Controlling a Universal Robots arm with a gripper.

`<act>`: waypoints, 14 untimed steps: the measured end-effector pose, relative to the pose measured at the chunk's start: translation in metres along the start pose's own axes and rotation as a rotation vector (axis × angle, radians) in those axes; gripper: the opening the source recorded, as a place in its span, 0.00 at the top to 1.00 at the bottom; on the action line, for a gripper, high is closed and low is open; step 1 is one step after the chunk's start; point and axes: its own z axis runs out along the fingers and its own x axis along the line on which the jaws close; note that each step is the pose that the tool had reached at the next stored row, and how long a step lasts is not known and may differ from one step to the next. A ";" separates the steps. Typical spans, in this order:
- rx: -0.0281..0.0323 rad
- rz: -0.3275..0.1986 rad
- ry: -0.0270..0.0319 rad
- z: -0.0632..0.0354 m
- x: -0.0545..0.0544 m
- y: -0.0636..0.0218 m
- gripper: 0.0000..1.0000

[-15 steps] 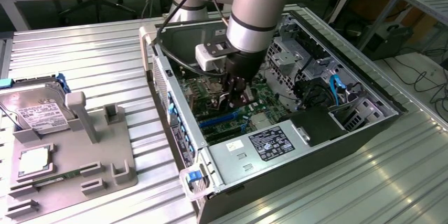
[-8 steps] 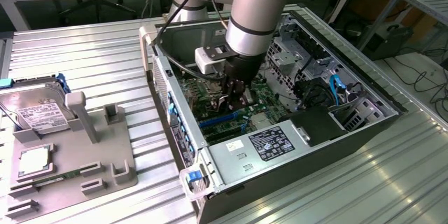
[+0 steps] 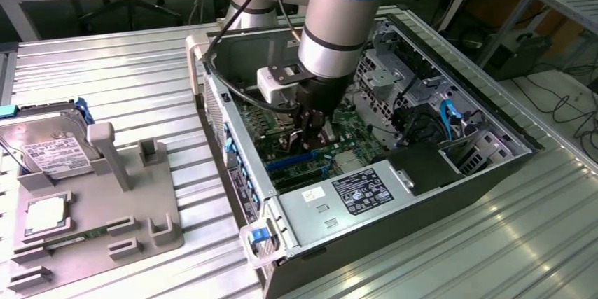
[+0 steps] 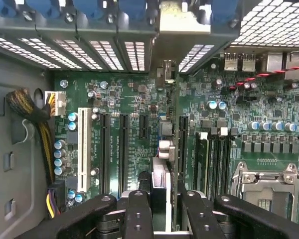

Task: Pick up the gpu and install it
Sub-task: 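Insert the gpu into the slot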

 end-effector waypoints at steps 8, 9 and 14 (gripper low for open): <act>0.0001 0.000 0.0000 0.0054 0.000 0.0023 0.72; 0.0000 0.000 0.0001 0.0064 0.000 0.0026 0.72; 0.0000 0.000 0.0000 0.0096 0.000 0.0042 0.72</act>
